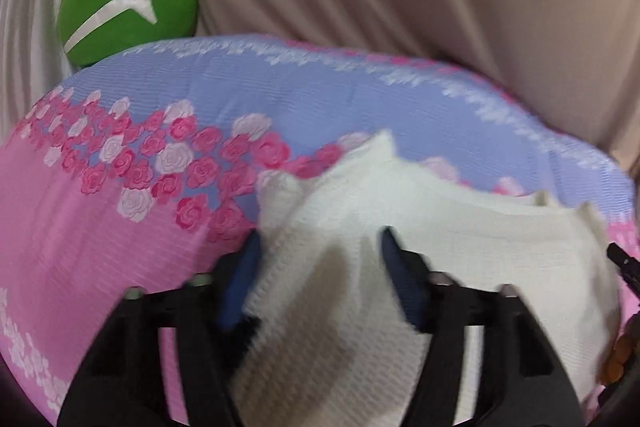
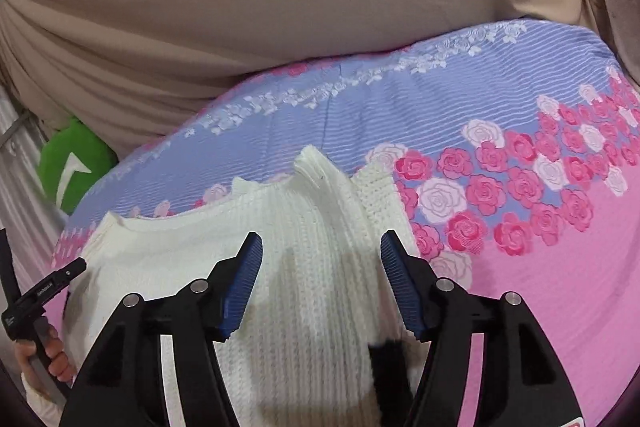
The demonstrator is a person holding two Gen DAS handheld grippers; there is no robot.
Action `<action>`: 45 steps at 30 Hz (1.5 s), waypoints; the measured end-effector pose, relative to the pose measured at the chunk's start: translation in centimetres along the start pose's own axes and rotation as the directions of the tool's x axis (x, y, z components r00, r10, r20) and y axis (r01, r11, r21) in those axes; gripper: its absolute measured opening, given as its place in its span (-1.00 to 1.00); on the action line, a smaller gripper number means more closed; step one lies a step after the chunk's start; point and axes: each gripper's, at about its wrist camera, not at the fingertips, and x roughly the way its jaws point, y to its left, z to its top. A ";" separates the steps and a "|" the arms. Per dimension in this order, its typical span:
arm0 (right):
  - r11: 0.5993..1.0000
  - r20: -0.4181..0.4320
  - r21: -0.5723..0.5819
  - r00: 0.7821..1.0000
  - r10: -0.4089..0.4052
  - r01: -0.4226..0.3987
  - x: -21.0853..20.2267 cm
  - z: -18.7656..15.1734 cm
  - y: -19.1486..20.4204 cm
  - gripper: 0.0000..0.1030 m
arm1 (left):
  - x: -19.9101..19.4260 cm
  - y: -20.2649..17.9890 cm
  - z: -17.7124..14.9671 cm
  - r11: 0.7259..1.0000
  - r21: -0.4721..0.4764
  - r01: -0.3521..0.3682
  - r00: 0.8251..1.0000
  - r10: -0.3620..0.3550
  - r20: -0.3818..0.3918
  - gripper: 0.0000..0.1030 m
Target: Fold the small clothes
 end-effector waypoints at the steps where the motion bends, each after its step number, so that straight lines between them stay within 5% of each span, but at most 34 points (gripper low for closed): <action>1: 1.000 -0.010 0.009 1.000 0.004 -0.004 0.5 0.0 -0.1 -0.81 | 0.7 0.3 -0.2 1.000 -0.012 -0.017 1.000 0.017 -0.011 -0.41; 5: 1.000 0.130 -0.009 0.991 -0.012 0.014 -2.1 0.3 -0.4 -0.85 | 1.3 1.5 -0.6 0.999 -0.031 0.012 1.000 -0.012 -0.009 -0.41; 8: 0.998 0.040 0.068 0.999 -0.020 0.017 0.3 0.4 -2.7 -0.87 | 1.5 0.6 -0.9 0.999 0.019 -0.043 0.999 0.043 0.016 -0.36; 17: 0.993 0.043 0.005 0.992 -0.120 0.120 0.5 0.3 -1.0 -0.81 | 1.3 0.0 -1.4 0.994 0.054 -0.095 0.995 0.092 0.044 -0.30; 21: 0.984 0.252 0.027 0.951 -0.180 0.179 -4.3 -0.4 0.5 -0.52 | 1.4 -0.1 -1.3 0.993 0.061 -0.104 0.994 0.101 0.048 -0.28; 23: 0.989 0.290 -0.014 0.947 -0.137 0.148 -5.8 -0.4 2.4 -0.50 | 1.4 -0.1 -1.4 0.992 0.063 -0.106 0.994 0.103 0.049 -0.28; 27: 0.988 0.183 -0.147 0.980 0.082 -0.056 -5.5 -2.1 8.4 -0.51 | 1.4 -0.3 -1.4 0.991 0.070 -0.116 0.992 0.113 0.053 -0.27; 30: 0.954 0.044 -0.246 0.982 0.186 -0.170 -3.2 -4.2 13.1 -0.51 | 1.3 -0.2 -1.5 0.992 0.066 -0.112 0.993 0.109 0.053 -0.25; 35: 0.917 -0.069 -0.348 0.981 0.180 -0.193 0.5 -7.1 17.3 -0.54 | 1.4 0.8 -1.3 0.997 0.017 -0.078 0.996 0.077 0.038 -0.07; 40: 0.897 -0.029 -0.425 0.992 0.122 -0.123 1.6 -8.2 18.1 -0.53 | 0.3 2.7 -1.4 0.996 -0.075 0.049 0.998 -0.046 0.042 0.00; 45: 0.900 -0.040 -0.411 0.989 0.143 -0.147 1.5 -8.0 17.6 -0.53 | -3.3 5.4 -3.1 0.976 -0.164 0.144 0.989 -0.136 0.062 0.16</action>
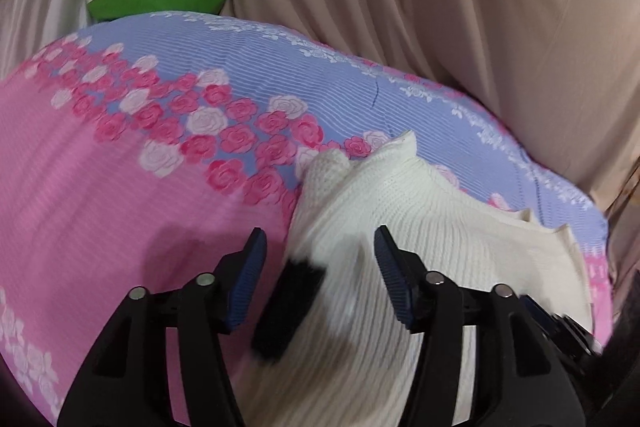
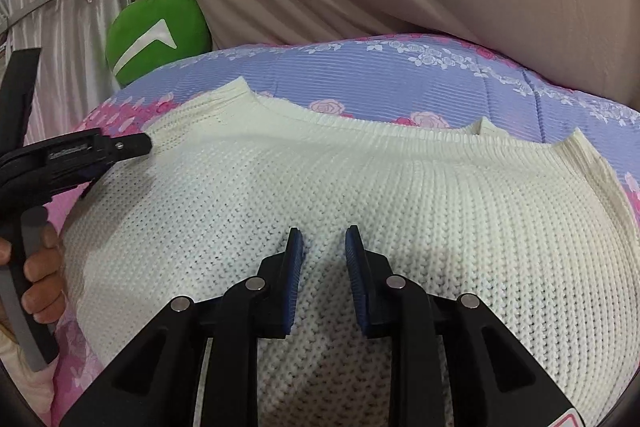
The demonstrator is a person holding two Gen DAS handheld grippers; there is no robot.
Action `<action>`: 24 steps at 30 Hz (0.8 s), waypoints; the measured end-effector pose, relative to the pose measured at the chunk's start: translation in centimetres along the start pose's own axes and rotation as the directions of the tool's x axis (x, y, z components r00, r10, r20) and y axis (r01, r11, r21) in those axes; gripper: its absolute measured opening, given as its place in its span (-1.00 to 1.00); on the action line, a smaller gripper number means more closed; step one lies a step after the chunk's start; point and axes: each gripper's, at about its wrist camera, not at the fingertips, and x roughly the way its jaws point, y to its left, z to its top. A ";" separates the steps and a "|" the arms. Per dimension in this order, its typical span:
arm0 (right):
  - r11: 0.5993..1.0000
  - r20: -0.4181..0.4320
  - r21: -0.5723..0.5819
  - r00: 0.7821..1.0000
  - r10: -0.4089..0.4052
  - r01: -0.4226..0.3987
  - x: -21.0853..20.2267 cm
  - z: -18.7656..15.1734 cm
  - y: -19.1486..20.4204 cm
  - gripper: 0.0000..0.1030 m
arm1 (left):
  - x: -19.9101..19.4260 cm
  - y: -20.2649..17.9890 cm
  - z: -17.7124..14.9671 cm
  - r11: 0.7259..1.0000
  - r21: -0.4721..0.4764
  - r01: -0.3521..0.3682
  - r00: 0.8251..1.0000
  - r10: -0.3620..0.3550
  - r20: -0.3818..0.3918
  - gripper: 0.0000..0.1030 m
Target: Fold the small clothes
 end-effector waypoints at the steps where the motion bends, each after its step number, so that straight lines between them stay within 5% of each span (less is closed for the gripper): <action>1: 1.000 0.000 0.001 1.000 0.002 -0.002 0.0 0.0 0.0 -0.53 | -0.7 0.7 -0.7 1.000 -0.015 -0.001 1.000 0.001 0.004 0.19; 8: 1.000 0.003 0.004 1.000 0.013 -0.013 -0.1 -0.2 0.0 -0.50 | -1.3 3.4 -3.8 0.997 -0.071 0.034 0.999 -0.036 -0.025 0.35; 15: 0.998 0.014 0.037 0.998 0.056 -0.057 -0.4 -0.3 -0.5 -0.45 | -1.8 1.9 -3.5 0.986 -0.094 0.140 0.988 -0.145 -0.047 -0.70; 19: 0.990 0.047 0.079 0.993 0.111 -0.115 -1.5 -0.6 -1.3 -0.34 | -5.0 -2.1 -1.9 0.974 -0.045 0.222 0.975 -0.222 0.014 -0.75; 24: 0.983 0.082 0.150 0.992 0.093 -0.105 -6.8 -0.1 -4.1 -0.22 | -8.7 -11.8 -0.6 0.933 0.149 0.328 0.940 -0.337 0.041 -0.75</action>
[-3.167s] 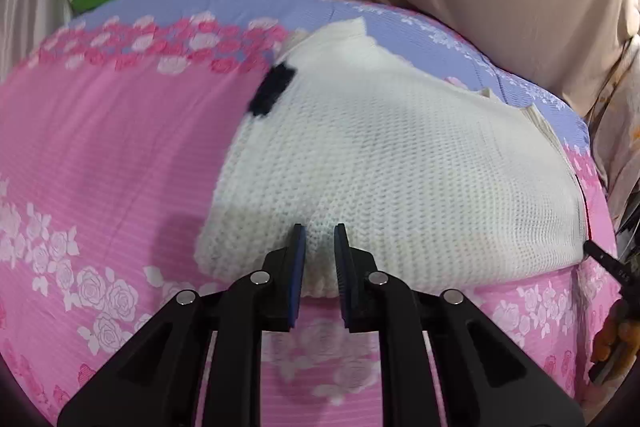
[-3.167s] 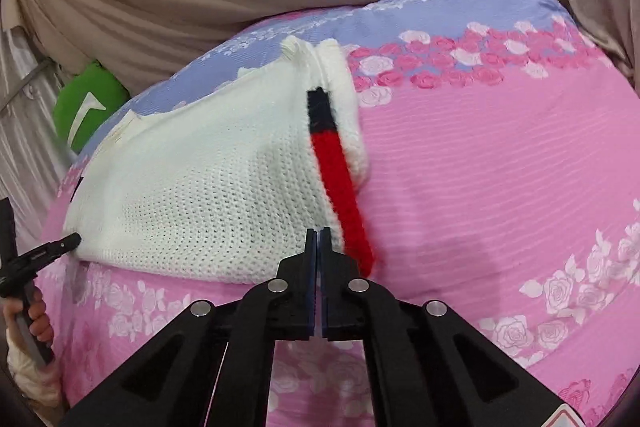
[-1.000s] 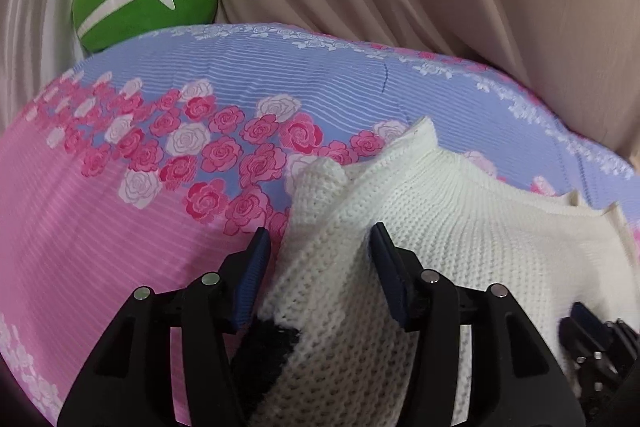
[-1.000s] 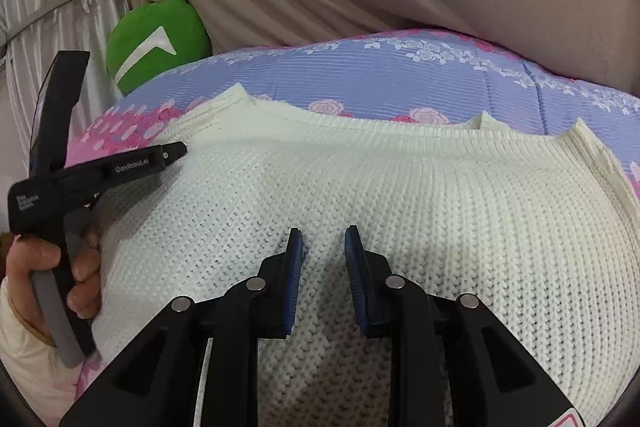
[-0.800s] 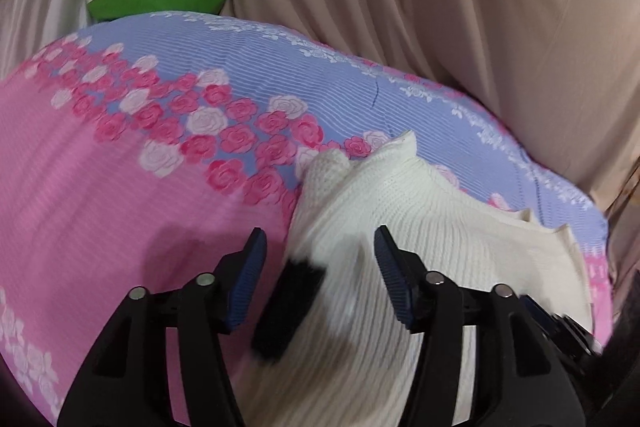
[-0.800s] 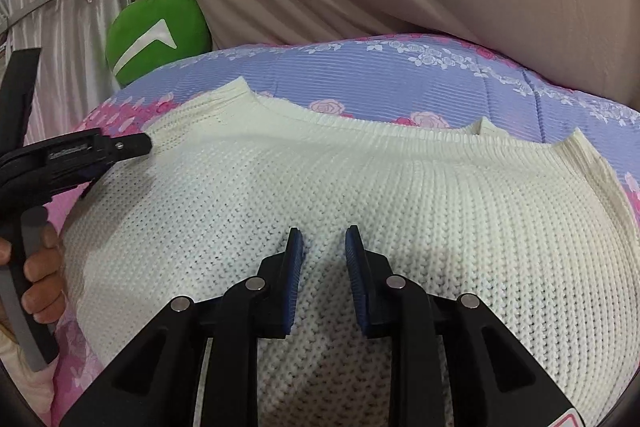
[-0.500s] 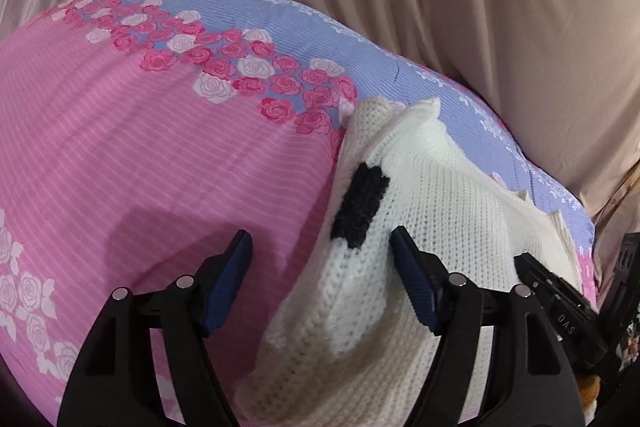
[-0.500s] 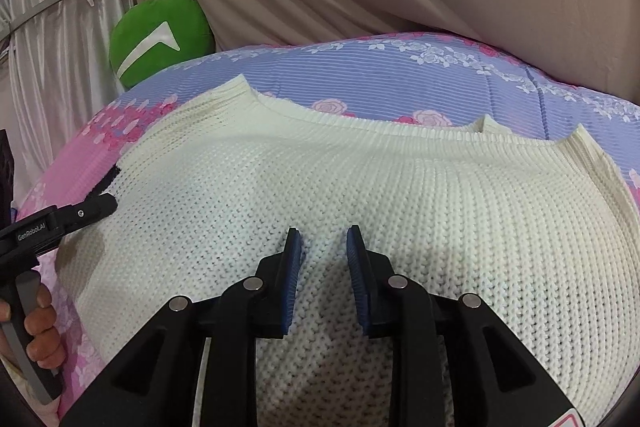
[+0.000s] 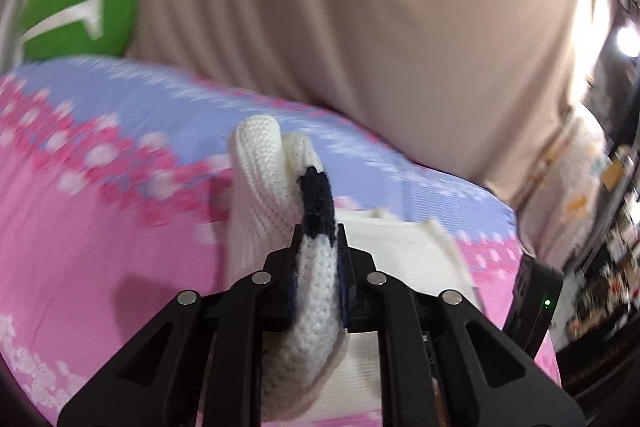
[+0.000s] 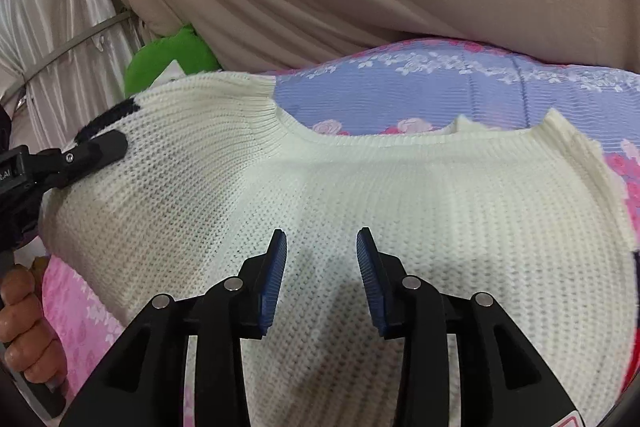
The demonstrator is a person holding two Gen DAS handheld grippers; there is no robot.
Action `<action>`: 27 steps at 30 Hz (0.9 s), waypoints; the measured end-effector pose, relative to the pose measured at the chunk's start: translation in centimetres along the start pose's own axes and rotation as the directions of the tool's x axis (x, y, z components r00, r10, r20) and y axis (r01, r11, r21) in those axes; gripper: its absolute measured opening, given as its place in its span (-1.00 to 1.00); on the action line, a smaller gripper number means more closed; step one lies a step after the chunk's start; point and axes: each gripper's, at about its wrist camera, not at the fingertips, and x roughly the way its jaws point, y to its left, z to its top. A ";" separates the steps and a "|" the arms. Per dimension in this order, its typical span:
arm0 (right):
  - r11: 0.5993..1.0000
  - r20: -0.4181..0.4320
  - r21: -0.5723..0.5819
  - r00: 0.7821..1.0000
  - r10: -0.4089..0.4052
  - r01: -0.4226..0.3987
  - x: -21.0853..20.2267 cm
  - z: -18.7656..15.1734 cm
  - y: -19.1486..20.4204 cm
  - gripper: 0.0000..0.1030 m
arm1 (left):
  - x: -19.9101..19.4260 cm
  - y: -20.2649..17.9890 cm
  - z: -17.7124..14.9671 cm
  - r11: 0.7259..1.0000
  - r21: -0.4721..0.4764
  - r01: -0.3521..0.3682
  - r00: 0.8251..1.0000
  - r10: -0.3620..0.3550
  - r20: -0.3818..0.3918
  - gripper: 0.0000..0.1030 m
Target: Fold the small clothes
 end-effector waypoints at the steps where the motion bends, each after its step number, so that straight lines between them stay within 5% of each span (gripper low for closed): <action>1: 1.000 0.019 0.023 1.000 -0.005 0.004 -1.3 0.2 -0.9 -0.13 | 0.4 -2.0 0.1 0.999 0.034 0.025 1.000 -0.025 -0.010 -0.75; 8: 0.968 0.098 0.220 0.984 -0.149 0.125 -10.4 -3.0 -9.7 -0.03 | 7.7 -14.0 -3.3 0.966 0.205 0.158 0.975 -0.120 -0.185 -0.75; 12: 0.937 0.068 0.300 0.976 -0.207 0.178 -12.7 -6.0 -13.1 0.00 | 13.7 -17.2 -8.7 0.953 0.262 0.153 0.938 -0.057 -0.342 -0.72; 13: 0.932 0.063 0.317 0.976 -0.208 0.178 -13.0 -6.5 -13.7 0.00 | 14.0 -17.6 -9.4 0.950 0.277 0.147 0.940 -0.047 -0.337 -0.66; 15: 0.925 0.061 0.338 0.977 -0.204 0.172 -13.4 -7.0 -14.6 0.00 | 13.0 -18.5 -9.8 0.935 0.326 0.138 0.953 -0.036 -0.301 -0.45; 16: 0.925 0.066 0.342 0.978 -0.199 0.165 -13.6 -6.9 -14.7 0.00 | 12.2 -18.5 -9.5 0.934 0.314 0.170 0.947 -0.066 -0.315 -0.21; 18: 0.934 0.092 0.331 0.980 -0.175 0.136 -14.0 -6.2 -14.6 0.00 | 9.9 -17.9 -8.4 0.934 0.264 0.240 0.933 -0.147 -0.328 -0.13; 21: 0.951 0.128 0.305 0.986 -0.102 0.059 -14.1 -4.3 -14.5 0.04 | 6.0 -16.0 -7.2 0.939 0.247 0.241 0.949 -0.174 -0.263 0.15; 23: 0.955 0.124 0.297 0.991 -0.049 0.011 -13.2 -2.9 -14.2 0.26 | 4.2 -13.7 -6.5 0.949 0.235 0.211 0.961 -0.158 -0.227 0.26; 27: 0.954 0.030 0.295 0.998 0.047 -0.054 -8.5 -0.6 -14.0 0.34 | 2.7 -10.0 -7.1 0.962 0.258 0.086 0.973 -0.026 -0.228 0.35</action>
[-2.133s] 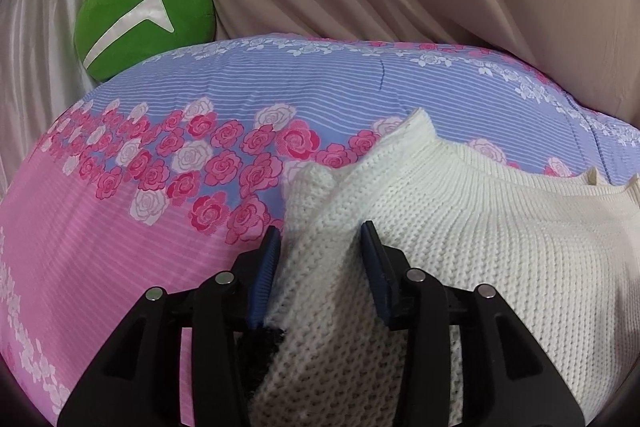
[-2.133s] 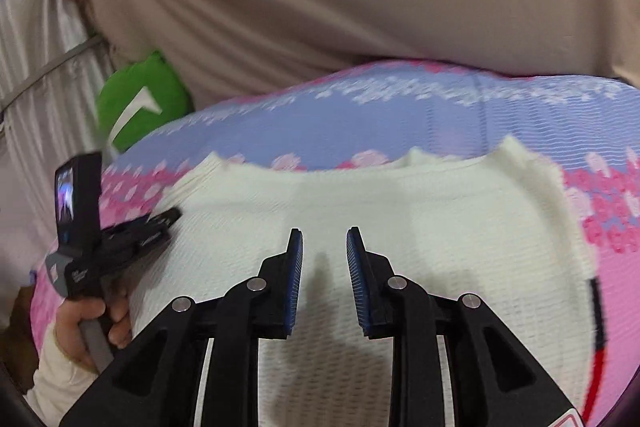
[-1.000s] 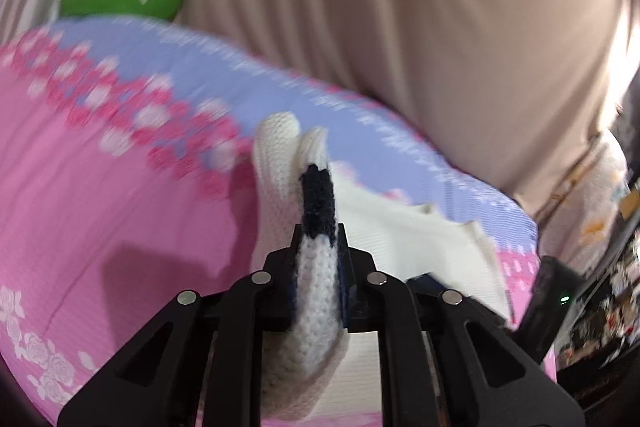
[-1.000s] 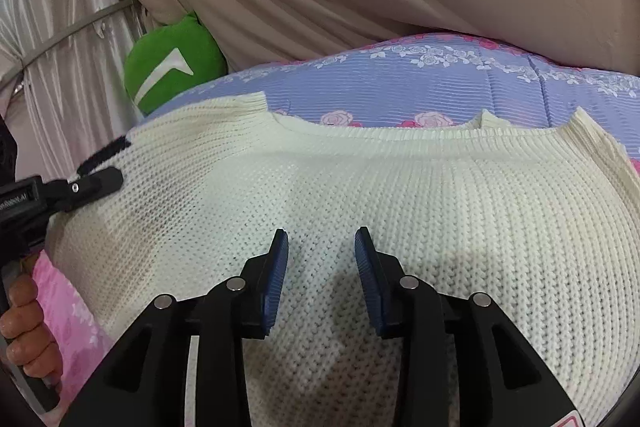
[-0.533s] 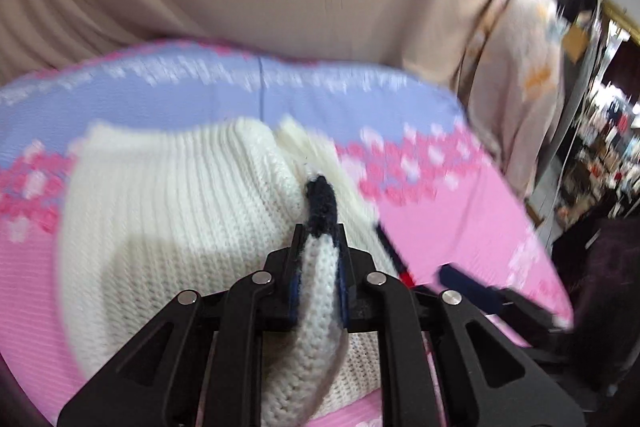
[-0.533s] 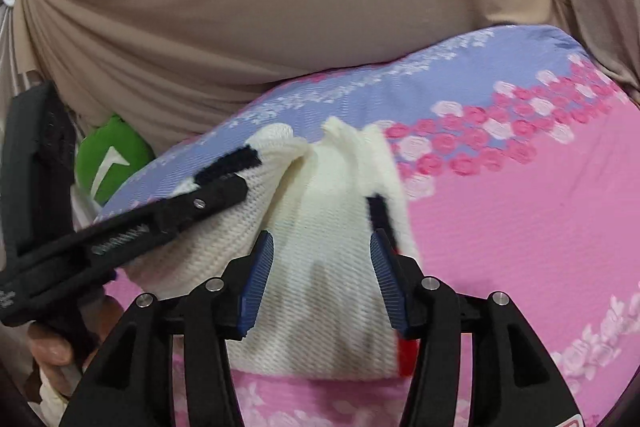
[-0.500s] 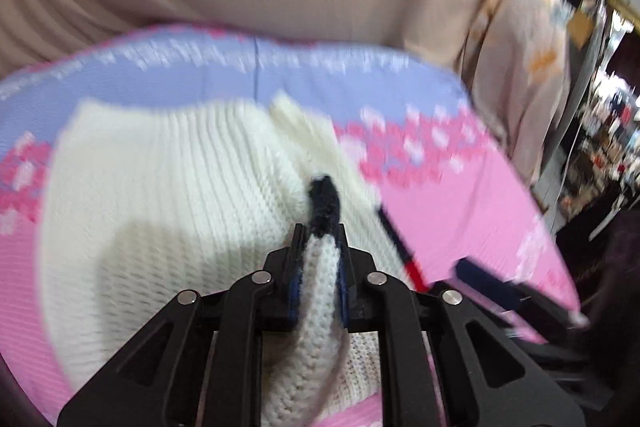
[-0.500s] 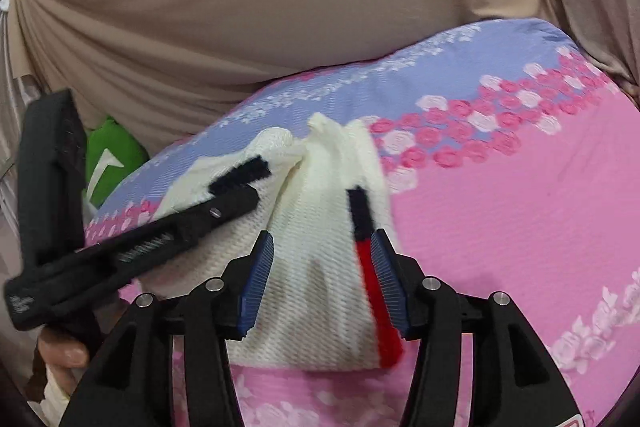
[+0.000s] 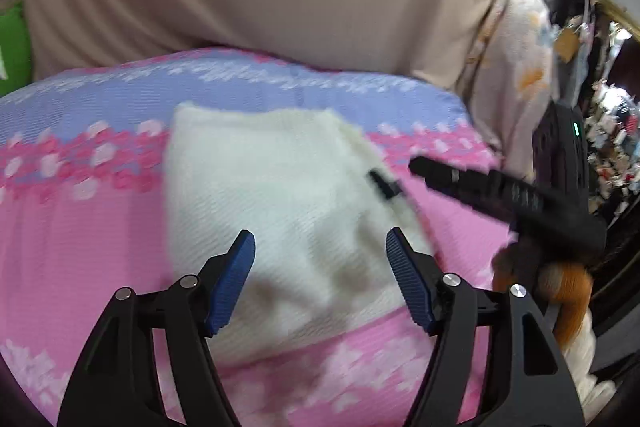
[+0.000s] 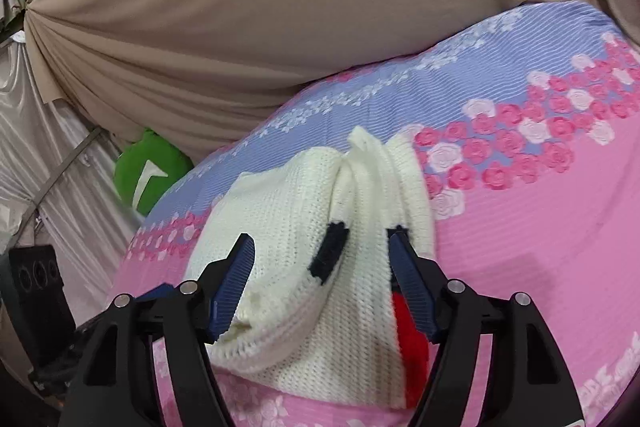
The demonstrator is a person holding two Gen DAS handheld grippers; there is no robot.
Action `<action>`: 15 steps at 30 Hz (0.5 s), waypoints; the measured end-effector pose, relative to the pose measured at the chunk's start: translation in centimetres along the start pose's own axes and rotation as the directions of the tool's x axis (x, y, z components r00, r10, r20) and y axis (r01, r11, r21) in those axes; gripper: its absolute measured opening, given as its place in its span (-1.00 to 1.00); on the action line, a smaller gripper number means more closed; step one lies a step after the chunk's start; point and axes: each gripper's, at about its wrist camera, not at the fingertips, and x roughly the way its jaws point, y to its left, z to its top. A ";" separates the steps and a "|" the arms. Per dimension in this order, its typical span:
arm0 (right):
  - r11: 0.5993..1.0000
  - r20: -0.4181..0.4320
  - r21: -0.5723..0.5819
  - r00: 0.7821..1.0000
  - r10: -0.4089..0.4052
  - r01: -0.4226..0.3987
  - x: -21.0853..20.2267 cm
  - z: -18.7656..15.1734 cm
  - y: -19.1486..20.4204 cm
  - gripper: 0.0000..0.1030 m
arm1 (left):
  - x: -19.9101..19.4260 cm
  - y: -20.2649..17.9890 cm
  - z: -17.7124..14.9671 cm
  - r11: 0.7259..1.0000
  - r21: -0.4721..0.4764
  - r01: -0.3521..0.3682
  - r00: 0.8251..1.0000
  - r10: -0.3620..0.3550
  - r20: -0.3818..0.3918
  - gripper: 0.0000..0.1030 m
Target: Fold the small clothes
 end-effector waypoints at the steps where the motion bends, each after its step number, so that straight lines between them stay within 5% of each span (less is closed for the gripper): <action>1: 1.000 -0.048 0.003 0.999 0.004 -0.003 1.6 0.2 0.1 0.34 | 0.0 0.5 -0.6 1.000 0.004 -0.013 1.000 0.014 -0.021 0.45; 6: 0.999 -0.159 -0.026 0.987 0.017 -0.022 6.7 0.1 0.9 0.19 | 1.2 1.1 -4.0 0.997 0.044 -0.064 0.993 0.068 -0.093 0.52; 7: 0.998 -0.153 -0.057 0.988 0.022 -0.031 6.7 0.2 1.5 -0.38 | 1.7 1.2 -4.3 0.995 0.046 -0.083 0.992 0.087 -0.093 0.52; 8: 0.996 -0.150 -0.052 0.987 0.066 -0.074 6.2 0.6 1.8 -0.60 | 1.8 1.3 -4.5 0.993 0.050 -0.104 0.990 0.108 -0.090 0.52; 12: 0.976 0.007 -0.005 0.976 0.217 -0.217 1.1 2.5 0.4 -0.72 | 3.2 1.9 -4.7 0.980 0.080 -0.184 0.977 0.191 -0.091 0.40; 15: 0.991 0.006 0.069 0.994 0.112 -0.112 1.6 2.4 -3.7 -0.72 | 4.6 3.2 -4.9 0.979 0.041 -0.200 0.970 0.204 -0.130 0.30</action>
